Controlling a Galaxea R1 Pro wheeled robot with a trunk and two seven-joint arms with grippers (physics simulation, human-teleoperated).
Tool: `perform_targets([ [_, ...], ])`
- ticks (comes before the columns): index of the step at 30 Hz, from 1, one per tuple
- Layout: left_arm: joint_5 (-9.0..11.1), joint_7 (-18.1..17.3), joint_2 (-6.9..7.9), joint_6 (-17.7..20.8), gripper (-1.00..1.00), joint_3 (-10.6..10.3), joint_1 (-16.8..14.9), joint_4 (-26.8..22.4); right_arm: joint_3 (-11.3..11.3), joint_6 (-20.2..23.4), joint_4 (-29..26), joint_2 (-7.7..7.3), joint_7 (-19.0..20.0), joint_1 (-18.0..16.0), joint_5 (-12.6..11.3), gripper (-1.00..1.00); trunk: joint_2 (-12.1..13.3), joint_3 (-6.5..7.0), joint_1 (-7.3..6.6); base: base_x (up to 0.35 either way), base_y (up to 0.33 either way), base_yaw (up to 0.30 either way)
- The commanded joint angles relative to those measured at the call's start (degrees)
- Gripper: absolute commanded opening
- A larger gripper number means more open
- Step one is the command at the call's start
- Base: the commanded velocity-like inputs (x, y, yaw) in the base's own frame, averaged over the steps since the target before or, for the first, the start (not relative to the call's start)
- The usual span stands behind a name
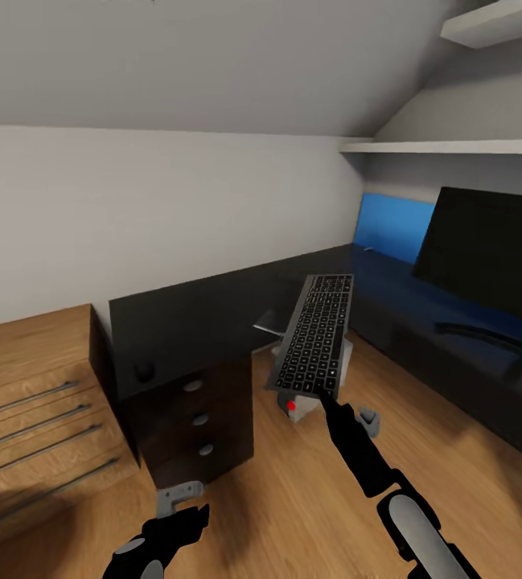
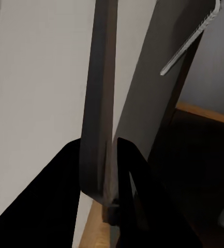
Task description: In the bedroom, organize the workspace by keeping the computer under the desk, ensuring the monitor is on the desk, placing the keyboard on the desk next to the monitor, placing the mouse on the desk next to the keyboard, moving the folder from the swivel chair onto the desk next to the mouse, stacking the notebook on top of the folder with the pen on top of the notebook, and positioning the swivel chair next to the desk.
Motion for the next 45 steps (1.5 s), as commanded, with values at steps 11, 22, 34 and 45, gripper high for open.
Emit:
perform_targets([
  [11,0.6,0.5,0.01,0.1,1.00,-0.1,0.0,-0.1,0.1,-0.1,0.0,0.00,0.4,-0.1,-0.7,-1.00,0.0,-0.47,-0.01,-0.039,0.031,-0.243],
  [22,0.7,0.4,0.01,0.1,1.00,-0.1,0.0,-0.1,0.1,-0.1,0.0,0.00,0.4,-0.1,-0.7,-1.00,0.0,-0.88,-0.01,-0.057,0.039,-0.243],
  [34,0.7,0.4,0.01,0.2,1.00,-0.2,0.0,-0.1,0.2,-0.4,0.1,0.00,0.4,-0.1,-0.7,-1.00,0.0,-1.33,-0.01,-0.009,0.001,-0.243],
  [45,0.7,0.4,0.01,0.1,1.00,-0.2,0.0,-0.1,0.1,-1.1,0.3,0.00,0.4,-0.1,-0.7,-1.00,0.0,-1.75,-0.01,-0.069,0.000,-0.243],
])
